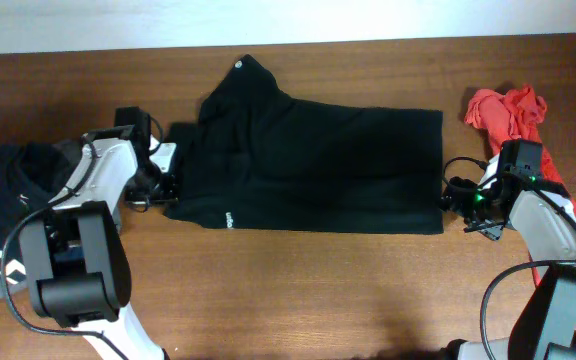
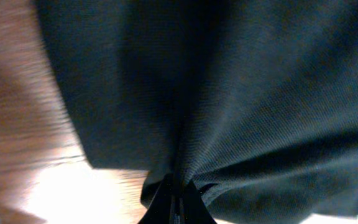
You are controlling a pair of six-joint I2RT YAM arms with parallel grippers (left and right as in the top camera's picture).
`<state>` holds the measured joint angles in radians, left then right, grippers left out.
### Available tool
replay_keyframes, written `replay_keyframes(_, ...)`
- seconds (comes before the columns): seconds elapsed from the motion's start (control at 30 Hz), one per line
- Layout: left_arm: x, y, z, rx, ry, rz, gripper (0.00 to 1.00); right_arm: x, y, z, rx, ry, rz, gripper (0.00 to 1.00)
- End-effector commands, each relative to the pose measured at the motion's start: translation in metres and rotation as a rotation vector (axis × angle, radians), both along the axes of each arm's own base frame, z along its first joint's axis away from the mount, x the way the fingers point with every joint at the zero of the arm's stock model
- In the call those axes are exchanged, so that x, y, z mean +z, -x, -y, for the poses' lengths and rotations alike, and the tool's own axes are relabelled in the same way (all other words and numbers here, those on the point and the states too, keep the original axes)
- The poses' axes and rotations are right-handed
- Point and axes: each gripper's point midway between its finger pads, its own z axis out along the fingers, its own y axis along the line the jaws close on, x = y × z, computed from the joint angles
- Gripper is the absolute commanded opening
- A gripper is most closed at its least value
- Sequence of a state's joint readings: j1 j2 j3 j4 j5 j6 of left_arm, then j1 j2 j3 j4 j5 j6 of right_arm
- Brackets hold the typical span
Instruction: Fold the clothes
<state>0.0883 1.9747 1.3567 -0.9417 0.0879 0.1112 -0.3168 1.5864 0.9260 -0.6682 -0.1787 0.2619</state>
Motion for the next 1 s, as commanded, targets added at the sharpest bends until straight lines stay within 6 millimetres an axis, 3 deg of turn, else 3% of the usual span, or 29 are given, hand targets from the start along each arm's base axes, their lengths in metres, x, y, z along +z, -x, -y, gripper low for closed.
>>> replay_keyframes(0.0,0.006,-0.003,-0.025,0.099,-0.051,0.015,0.00,0.009,-0.008,0.006,0.001,0.025,0.035,0.80)
replay_keyframes(0.27,0.006,-0.006,-0.025,0.108,-0.033,0.031,0.01,-0.011,-0.011,-0.006,0.129,-0.027,0.025,0.81)
replay_keyframes(0.33,0.007,-0.007,-0.025,0.108,-0.034,0.033,0.05,-0.014,-0.011,-0.018,0.199,-0.084,0.034,0.81)
replay_keyframes(0.47,0.007,-0.007,-0.024,0.107,-0.026,0.034,0.13,-0.024,-0.005,-0.022,0.195,-0.113,-0.008,0.81)
replay_keyframes(0.53,0.007,-0.008,-0.021,0.106,-0.009,0.035,0.17,-0.029,0.001,-0.027,0.196,-0.144,-0.039,0.77)
replay_keyframes(0.63,0.007,-0.008,-0.020,0.106,0.000,0.036,0.19,-0.033,0.011,-0.030,0.193,-0.165,-0.086,0.57)
replay_keyframes(0.83,0.007,-0.007,-0.019,0.106,0.000,0.032,0.20,-0.033,0.026,-0.039,0.191,-0.212,-0.140,0.57)
replay_keyframes(0.97,0.007,-0.007,-0.019,0.106,0.000,0.032,0.21,-0.033,0.025,-0.046,0.197,-0.253,-0.120,0.54)
